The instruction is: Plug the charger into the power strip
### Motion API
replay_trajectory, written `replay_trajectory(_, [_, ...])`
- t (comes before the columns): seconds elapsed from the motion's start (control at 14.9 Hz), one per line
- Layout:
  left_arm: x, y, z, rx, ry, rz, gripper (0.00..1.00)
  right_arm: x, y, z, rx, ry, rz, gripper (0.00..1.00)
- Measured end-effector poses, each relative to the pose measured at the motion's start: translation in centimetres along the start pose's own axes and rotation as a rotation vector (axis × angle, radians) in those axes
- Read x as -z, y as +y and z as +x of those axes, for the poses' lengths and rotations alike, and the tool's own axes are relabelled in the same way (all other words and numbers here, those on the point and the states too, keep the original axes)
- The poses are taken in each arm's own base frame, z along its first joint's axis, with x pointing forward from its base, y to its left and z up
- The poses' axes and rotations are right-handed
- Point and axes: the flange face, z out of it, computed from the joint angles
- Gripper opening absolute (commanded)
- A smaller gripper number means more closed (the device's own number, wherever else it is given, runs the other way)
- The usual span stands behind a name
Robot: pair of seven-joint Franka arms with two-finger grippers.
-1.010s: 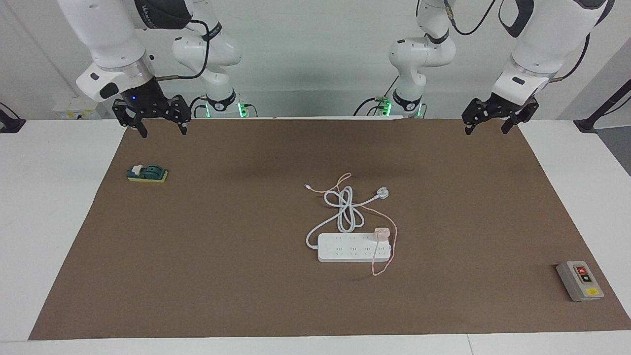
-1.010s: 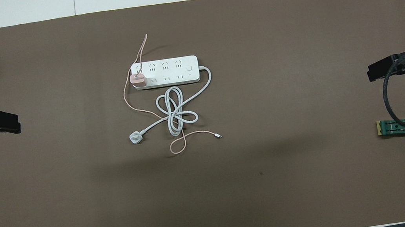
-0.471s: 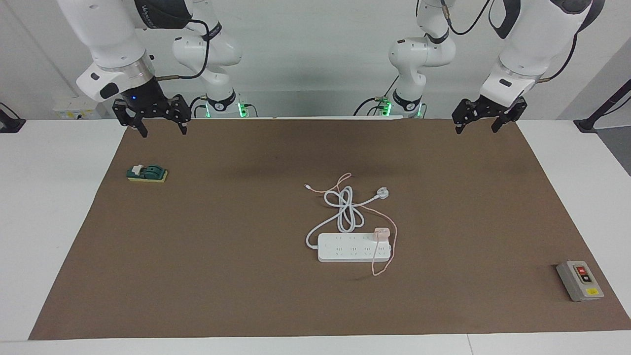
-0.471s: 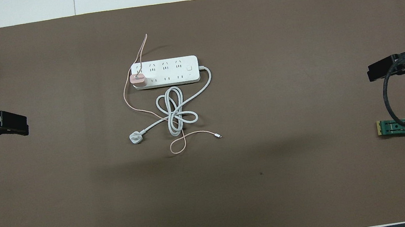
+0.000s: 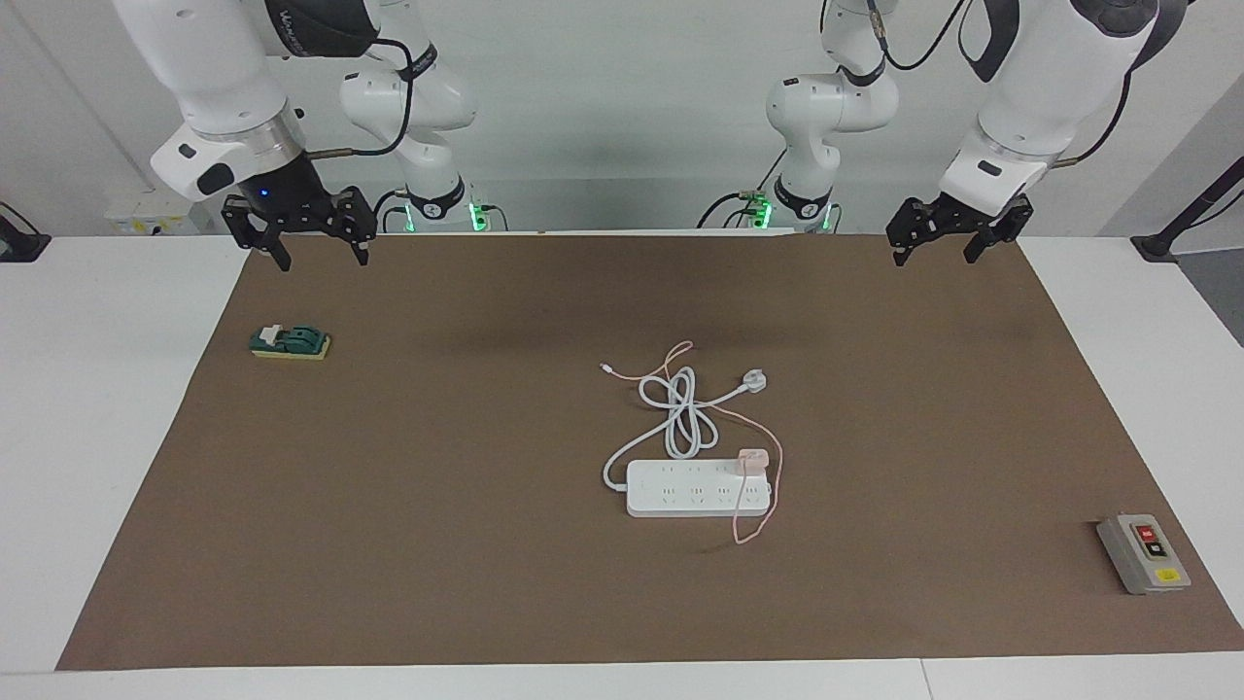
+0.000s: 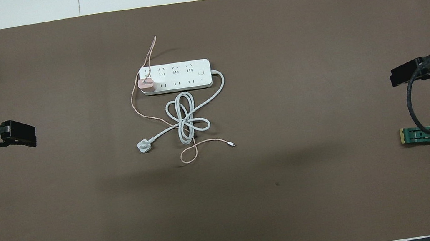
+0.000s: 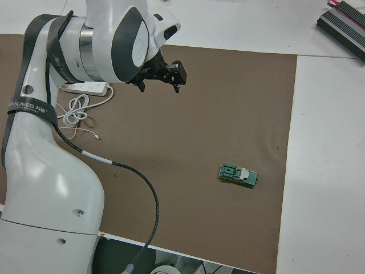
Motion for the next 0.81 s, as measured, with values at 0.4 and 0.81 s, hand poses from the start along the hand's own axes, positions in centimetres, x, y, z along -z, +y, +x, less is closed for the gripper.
replay_trajectory(0.4, [-0.29, -0.36, 0.07, -0.02, 0.001, -0.001, 1.0, 0.0, -0.03, 0.0, 0.001, 0.0, 0.0, 1.0])
replay_trajectory(0.81, [-0.38, -0.43, 0.14, -0.02, 0.009, -0.001, 1.0, 0.0, -0.03, 0.0, 0.001, 0.0, 0.0, 1.0])
